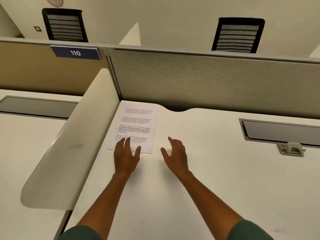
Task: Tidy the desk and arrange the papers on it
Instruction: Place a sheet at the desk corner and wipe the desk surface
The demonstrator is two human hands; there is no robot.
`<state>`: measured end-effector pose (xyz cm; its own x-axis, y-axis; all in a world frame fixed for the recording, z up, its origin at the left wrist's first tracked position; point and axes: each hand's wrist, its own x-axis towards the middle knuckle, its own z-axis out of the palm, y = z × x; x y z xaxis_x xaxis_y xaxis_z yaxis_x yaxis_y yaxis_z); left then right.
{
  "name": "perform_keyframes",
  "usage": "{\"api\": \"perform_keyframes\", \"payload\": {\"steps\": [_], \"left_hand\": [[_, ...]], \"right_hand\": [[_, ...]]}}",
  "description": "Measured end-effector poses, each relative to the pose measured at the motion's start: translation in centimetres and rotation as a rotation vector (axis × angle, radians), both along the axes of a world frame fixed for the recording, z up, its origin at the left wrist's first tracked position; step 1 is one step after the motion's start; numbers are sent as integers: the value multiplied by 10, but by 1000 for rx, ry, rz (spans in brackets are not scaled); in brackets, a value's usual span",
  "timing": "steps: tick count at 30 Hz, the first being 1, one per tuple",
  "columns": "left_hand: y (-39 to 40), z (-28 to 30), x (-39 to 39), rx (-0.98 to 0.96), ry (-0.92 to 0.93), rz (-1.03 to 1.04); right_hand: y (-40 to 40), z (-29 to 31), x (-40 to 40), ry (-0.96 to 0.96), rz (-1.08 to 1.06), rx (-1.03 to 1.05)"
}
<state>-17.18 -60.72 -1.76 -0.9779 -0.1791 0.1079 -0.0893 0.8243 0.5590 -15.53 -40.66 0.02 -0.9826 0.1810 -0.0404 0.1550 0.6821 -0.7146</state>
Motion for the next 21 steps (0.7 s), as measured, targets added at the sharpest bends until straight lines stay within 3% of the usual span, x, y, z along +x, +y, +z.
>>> {"api": "perform_keyframes", "payload": {"steps": [4,7,21], "left_hand": [[39,20,11,-115,-15,-125],[65,31,19,-177,8,-194],[179,46,74,-248,39,-425]], "right_hand": [[32,11,14,117,147,420],[58,22,26,126,162,586],[170,43,106,80,-36,707]]}}
